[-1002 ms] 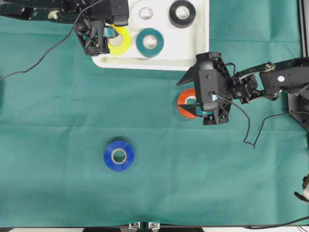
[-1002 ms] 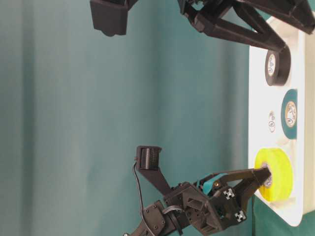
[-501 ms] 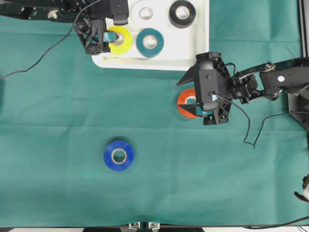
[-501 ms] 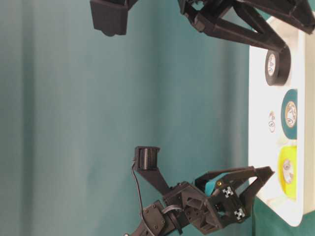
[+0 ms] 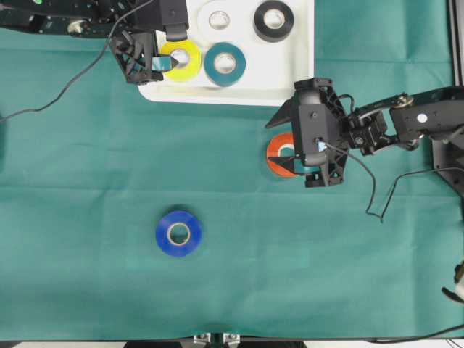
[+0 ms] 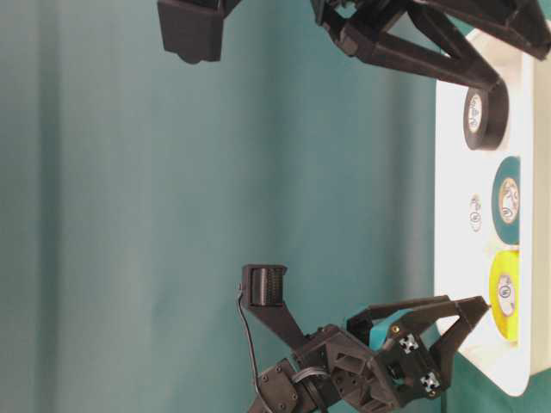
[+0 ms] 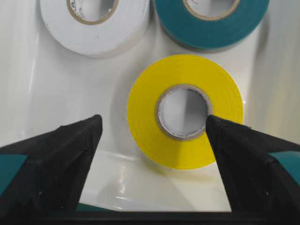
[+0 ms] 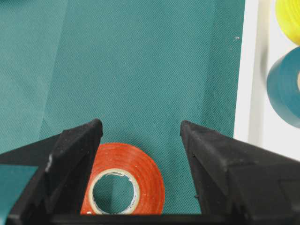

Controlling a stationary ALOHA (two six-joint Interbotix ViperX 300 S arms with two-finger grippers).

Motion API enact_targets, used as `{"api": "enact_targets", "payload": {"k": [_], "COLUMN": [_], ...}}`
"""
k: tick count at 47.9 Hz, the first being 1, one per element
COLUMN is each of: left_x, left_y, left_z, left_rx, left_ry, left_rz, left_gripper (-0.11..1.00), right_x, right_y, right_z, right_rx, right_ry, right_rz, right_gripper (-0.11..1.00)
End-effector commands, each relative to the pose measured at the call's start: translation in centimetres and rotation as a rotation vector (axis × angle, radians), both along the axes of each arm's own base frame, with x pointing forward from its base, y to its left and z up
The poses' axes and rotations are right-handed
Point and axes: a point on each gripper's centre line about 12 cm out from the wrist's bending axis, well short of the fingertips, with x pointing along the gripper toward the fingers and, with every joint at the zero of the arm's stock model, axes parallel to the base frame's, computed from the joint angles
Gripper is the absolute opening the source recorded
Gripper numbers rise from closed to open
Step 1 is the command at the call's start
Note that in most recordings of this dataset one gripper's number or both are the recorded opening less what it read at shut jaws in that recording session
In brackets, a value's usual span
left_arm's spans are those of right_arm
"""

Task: Put the tape alternately from left to right into the white case.
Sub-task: 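Lift yellow tape with left gripper and lower it into the tray, then release yellow tape and move left gripper back over blue tape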

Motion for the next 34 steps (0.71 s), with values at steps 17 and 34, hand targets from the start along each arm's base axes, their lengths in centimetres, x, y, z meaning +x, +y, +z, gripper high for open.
{"api": "enact_targets", "payload": {"k": [17, 34], "left_x": [0.4, 1.1], "left_y": [-2.0, -6.4], "left_z": [3.0, 4.0], "left_rx": [0.027, 0.028], "left_ry": [-0.078, -0.106], "left_rz": [-0.048, -0.164], "left_gripper": [0.57, 0.57], "right_x": [0.4, 0.4], "right_y": [0.1, 0.1], "right_z": [1.3, 1.3], "right_rx": [0.006, 0.006], "right_ry": [-0.043, -0.043], "right_rz": [0.003, 0.003], "right_gripper": [0.75, 0.75]}}
